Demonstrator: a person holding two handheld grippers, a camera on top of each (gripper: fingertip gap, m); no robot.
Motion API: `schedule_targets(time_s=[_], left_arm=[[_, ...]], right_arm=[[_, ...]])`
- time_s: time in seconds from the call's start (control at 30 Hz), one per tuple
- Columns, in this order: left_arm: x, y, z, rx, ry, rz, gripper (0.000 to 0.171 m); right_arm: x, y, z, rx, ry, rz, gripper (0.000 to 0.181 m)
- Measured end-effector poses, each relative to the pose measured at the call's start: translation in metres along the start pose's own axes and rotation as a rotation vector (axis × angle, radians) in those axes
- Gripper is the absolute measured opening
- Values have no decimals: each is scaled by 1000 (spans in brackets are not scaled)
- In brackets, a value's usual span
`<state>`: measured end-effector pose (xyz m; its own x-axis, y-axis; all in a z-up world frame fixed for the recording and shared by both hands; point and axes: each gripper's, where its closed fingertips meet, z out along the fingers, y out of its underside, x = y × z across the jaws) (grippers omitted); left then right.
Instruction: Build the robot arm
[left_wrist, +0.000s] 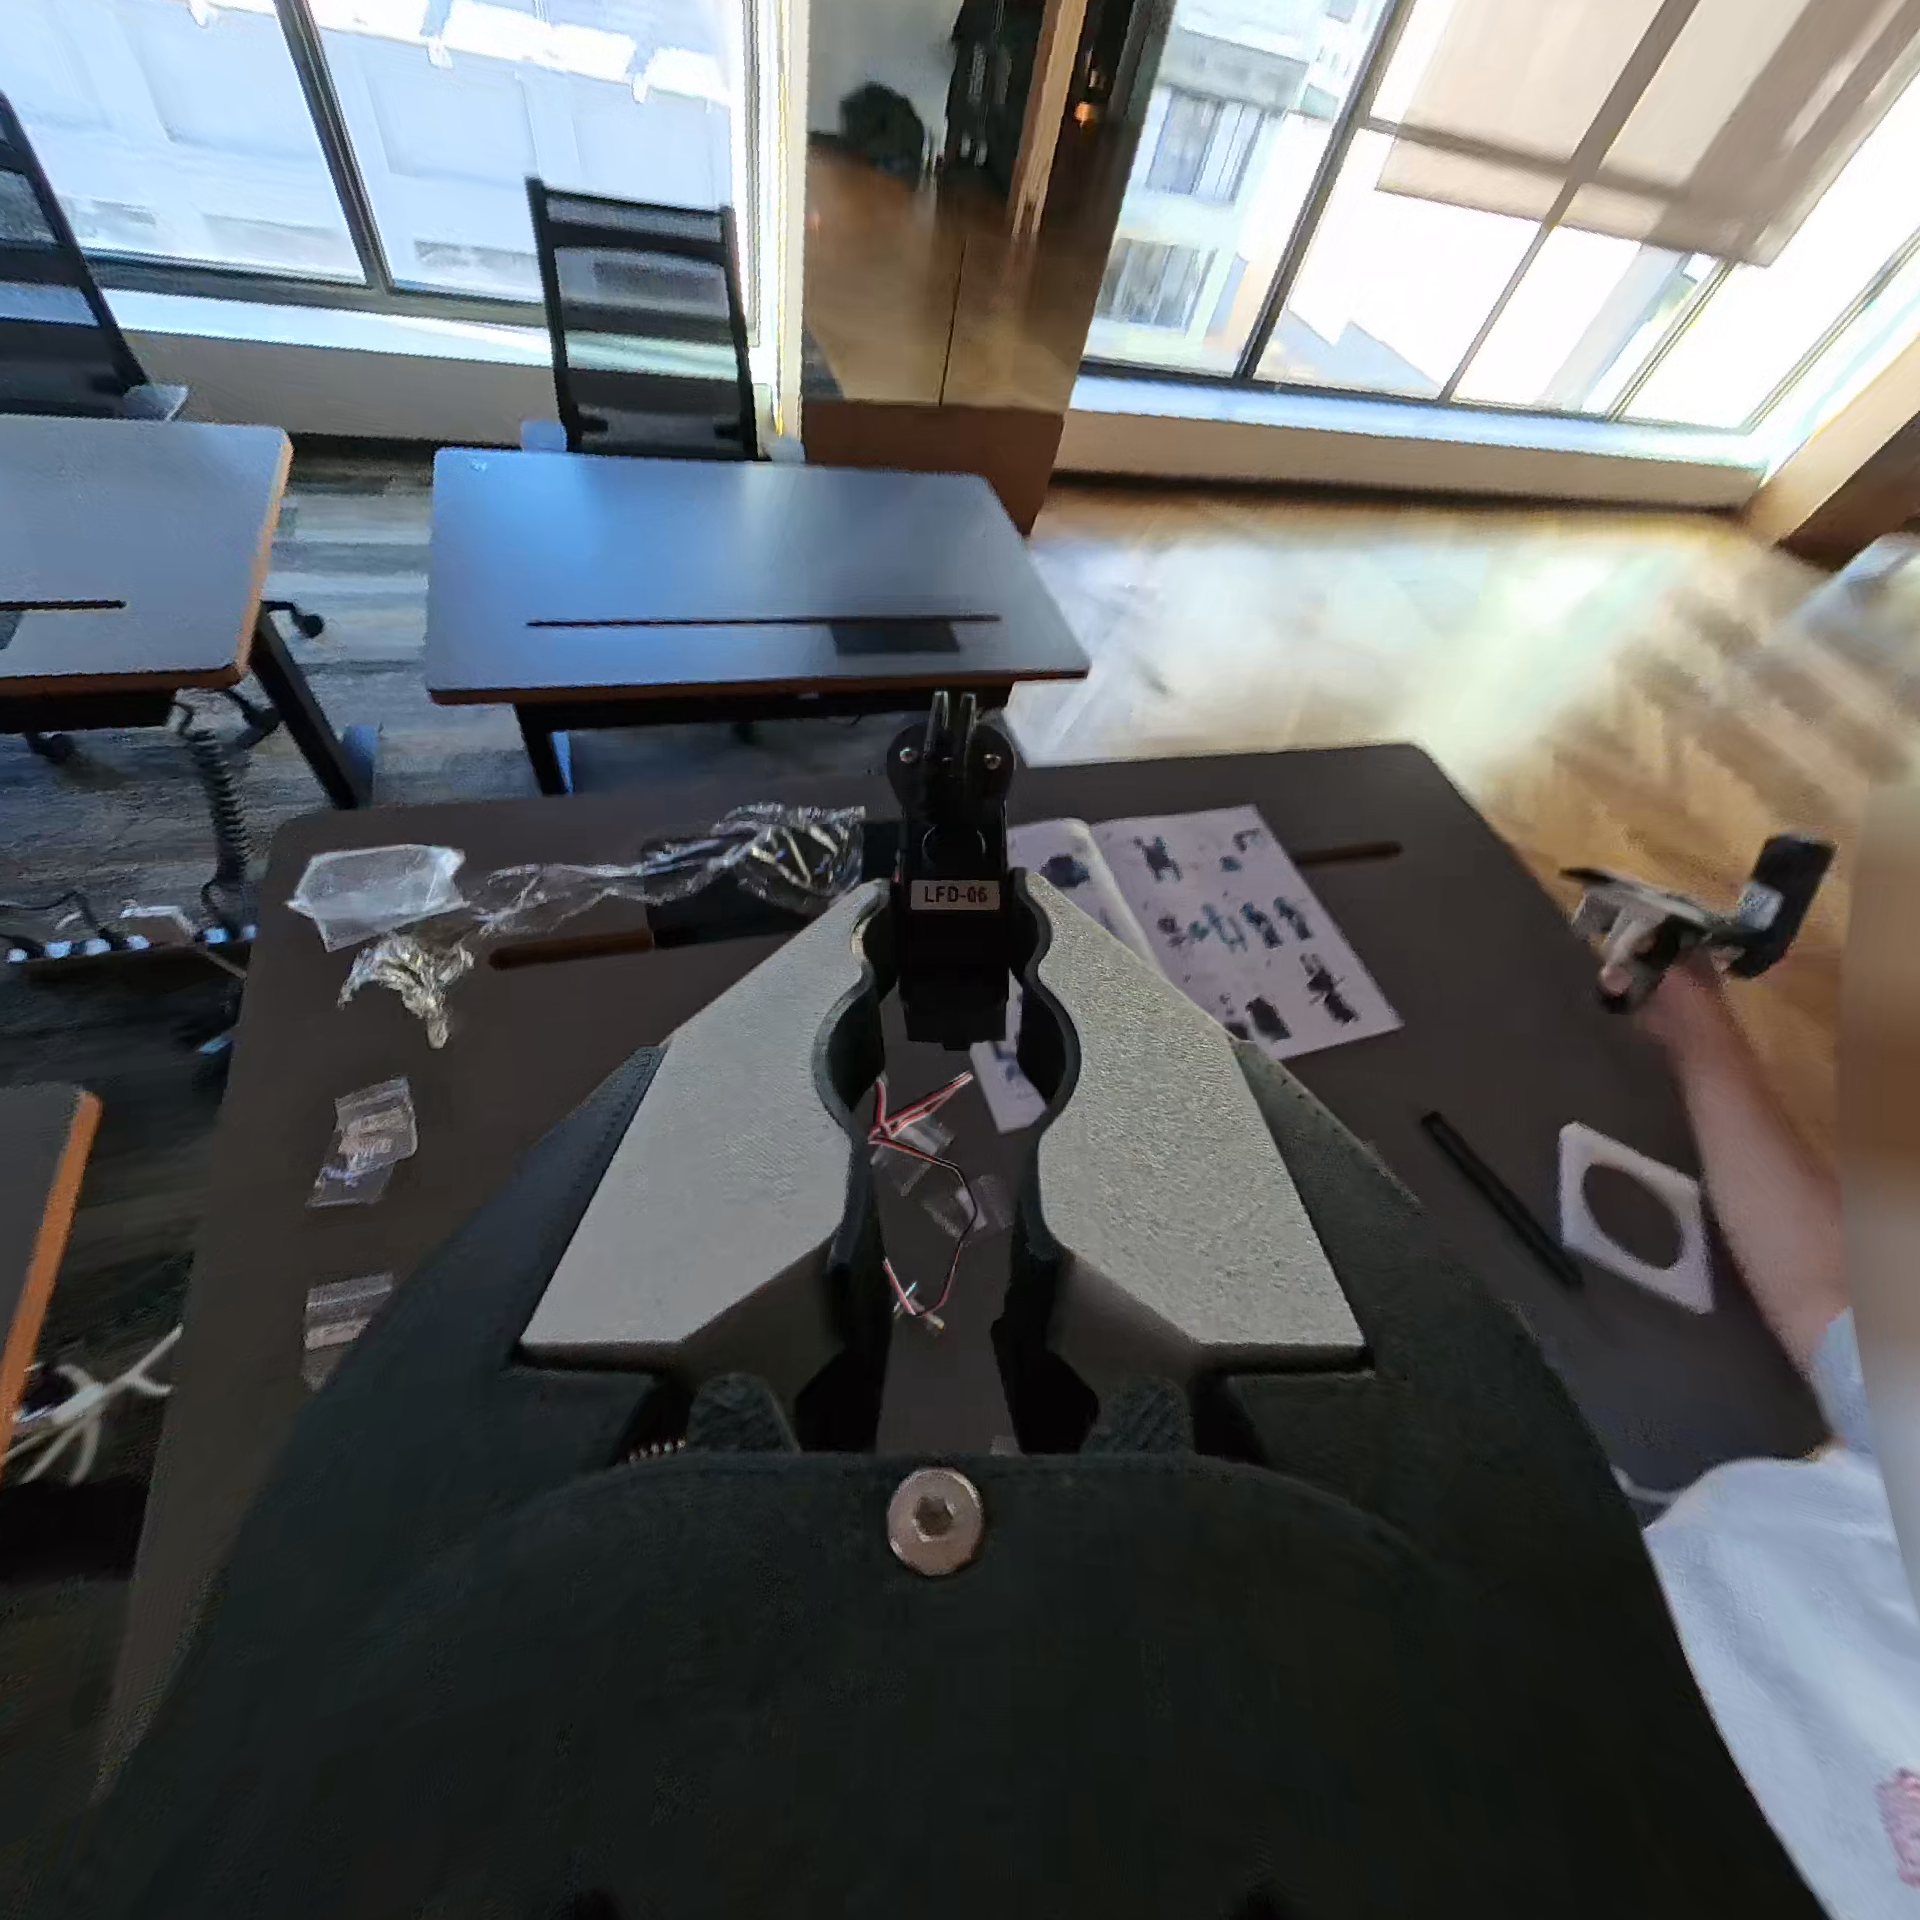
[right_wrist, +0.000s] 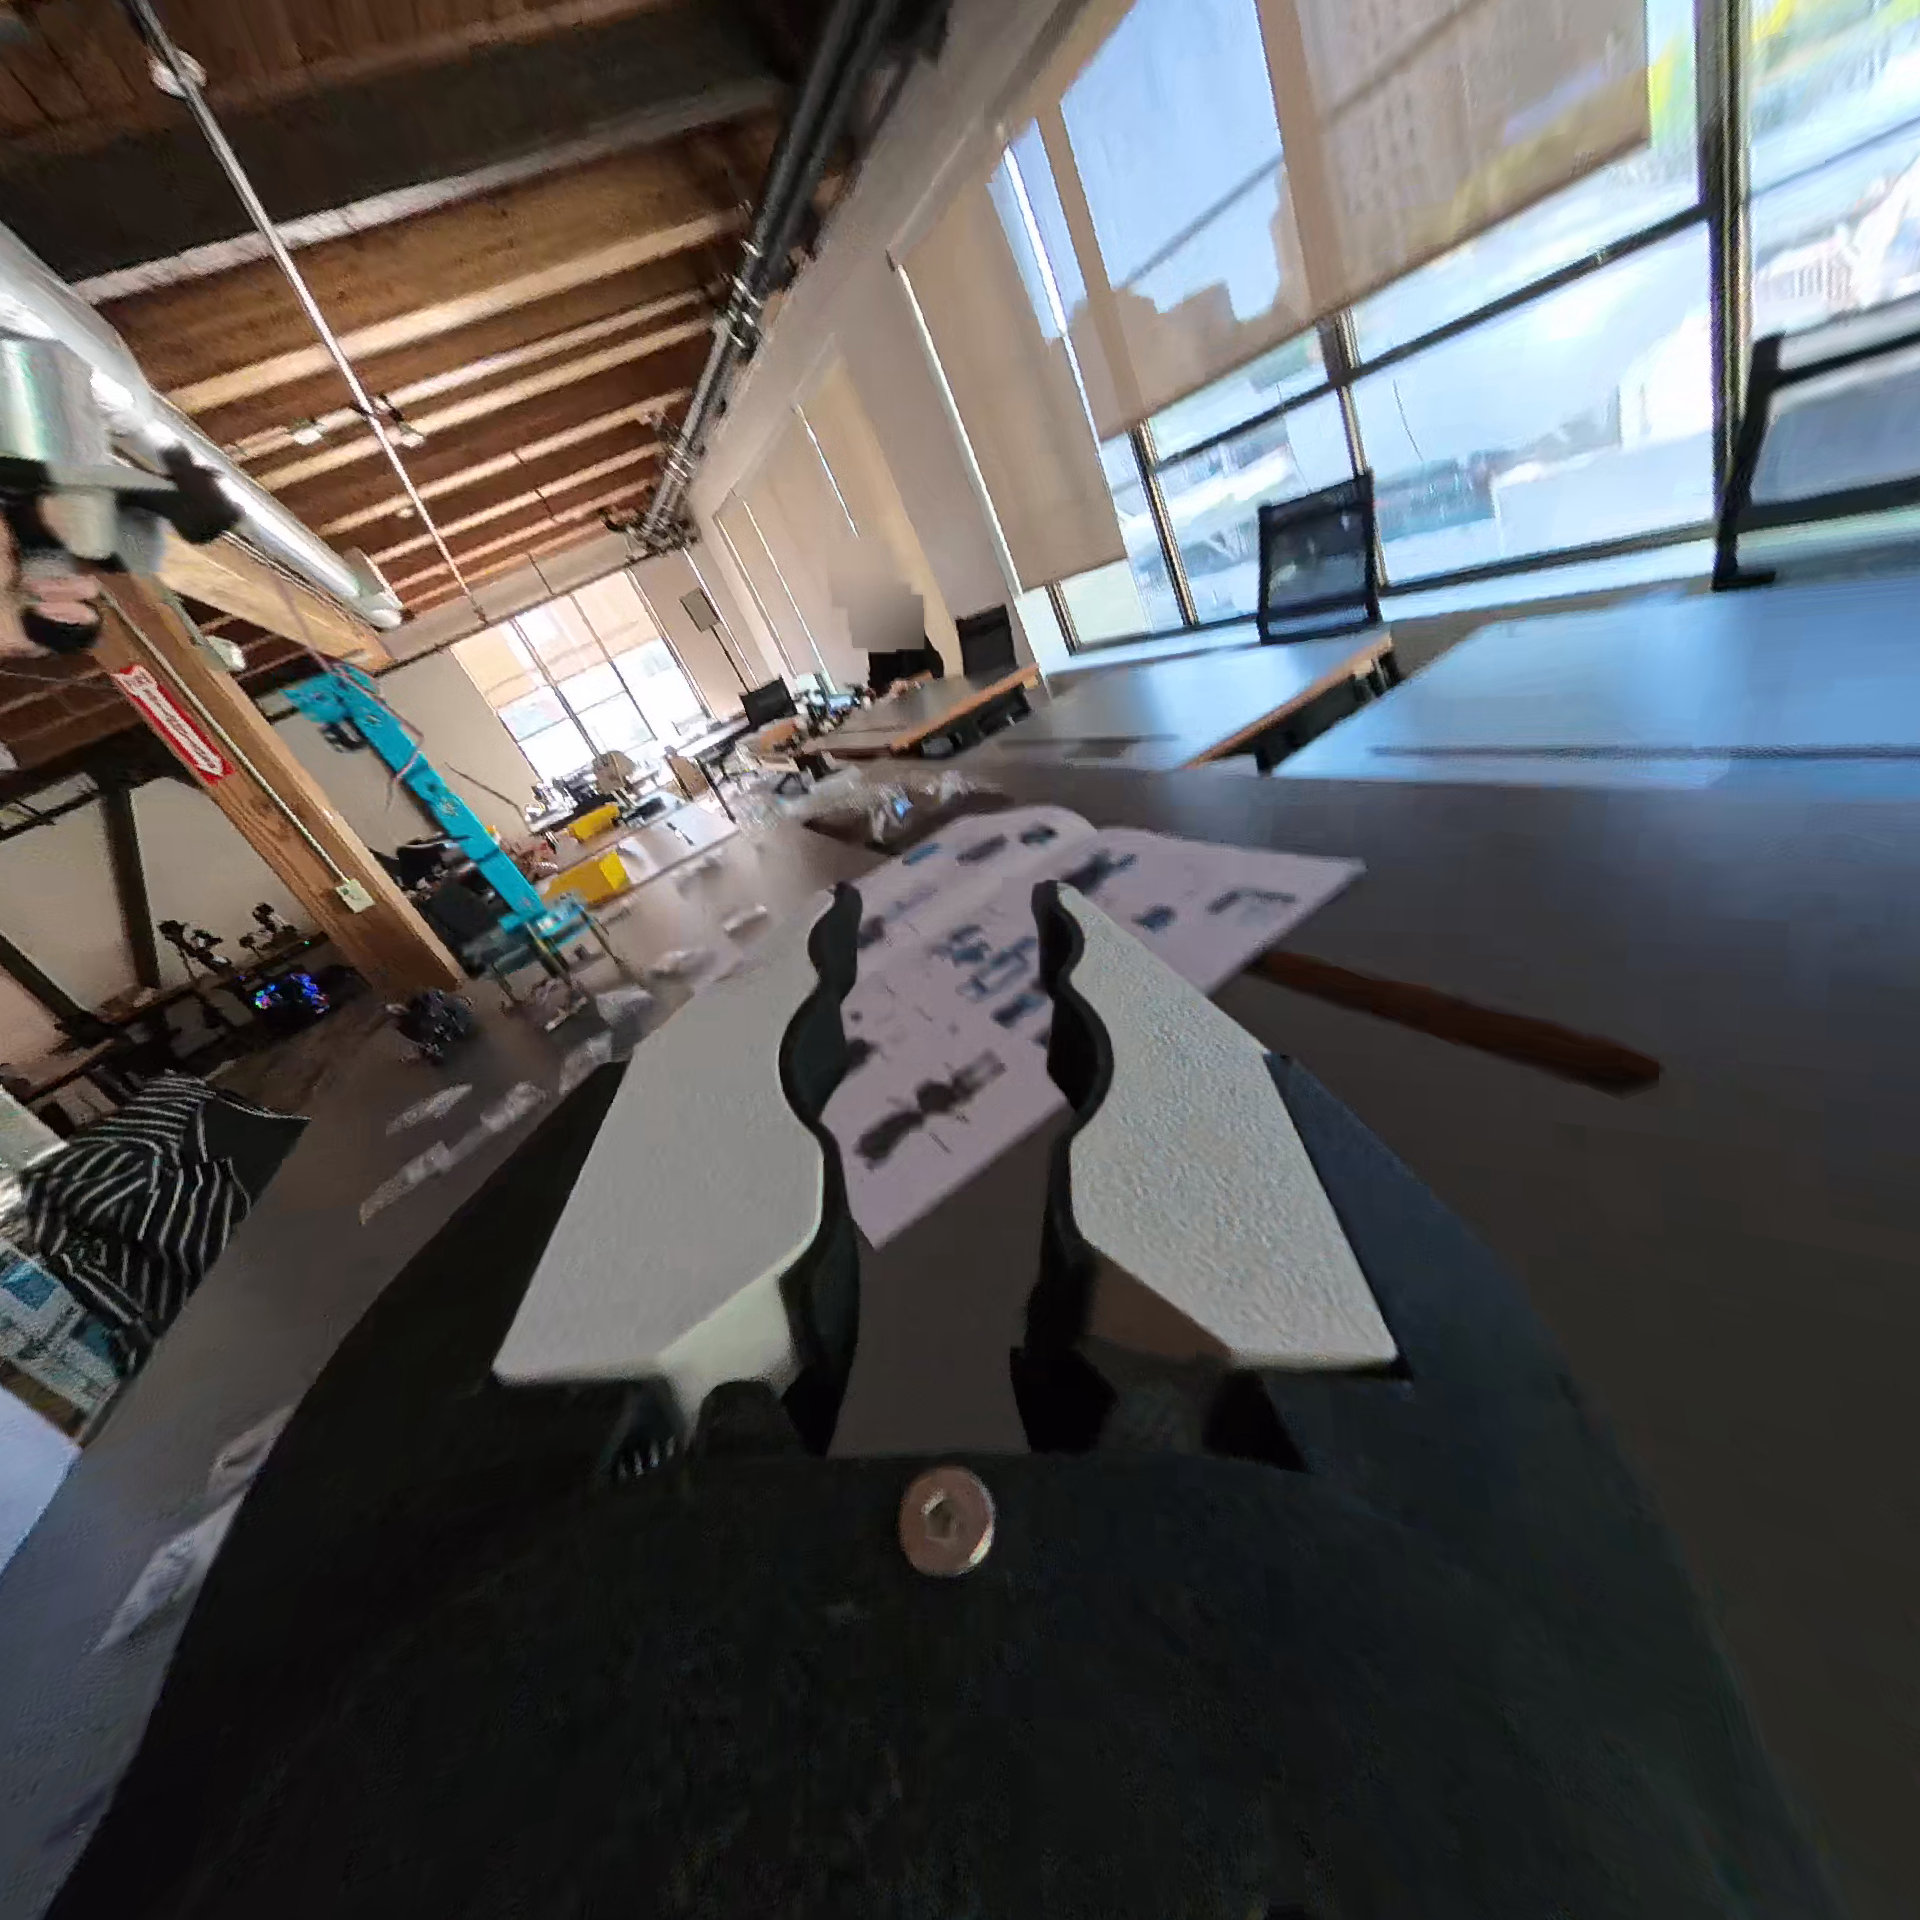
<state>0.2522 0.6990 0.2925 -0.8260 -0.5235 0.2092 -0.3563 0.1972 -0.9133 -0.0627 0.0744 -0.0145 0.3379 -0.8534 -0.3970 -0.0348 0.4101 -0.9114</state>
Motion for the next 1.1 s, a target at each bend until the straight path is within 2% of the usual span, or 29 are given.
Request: schedule_targets(time_s=[0.07,0.17,0.3,0.43,0.57,0.7,0.87,1.0,1.1], left_arm=[[-20,-25,-20,61,23,-58,19],[-52,-51,-49,108,2,-95,19],[-76,-60,-76,94,-46,-43,19],[-92,-62,-88,84,-45,16,19],[-109,-62,-91,47,30,9,20],[-105,-68,-98,30,250,14,20],[-103,-77,-94,1,366,14,20],[-79,-78,-85,-40,447,58,20],[-61,-78,-77,-70,506,61,19]], right_arm=[[-33,-16,24,-6,-42,-44,34],[-85,-27,74,-92,-114,-115,34],[-162,-31,139,-140,-232,-187,35],[-232,-10,202,-178,-349,-214,34],[-292,20,268,-232,-437,-234,34],[-370,31,336,-262,-582,-278,35],[-481,-2,437,-150,-702,-464,42],[-530,-16,524,-94,-671,-578,54],[-547,-10,566,-117,-704,-559,59]])
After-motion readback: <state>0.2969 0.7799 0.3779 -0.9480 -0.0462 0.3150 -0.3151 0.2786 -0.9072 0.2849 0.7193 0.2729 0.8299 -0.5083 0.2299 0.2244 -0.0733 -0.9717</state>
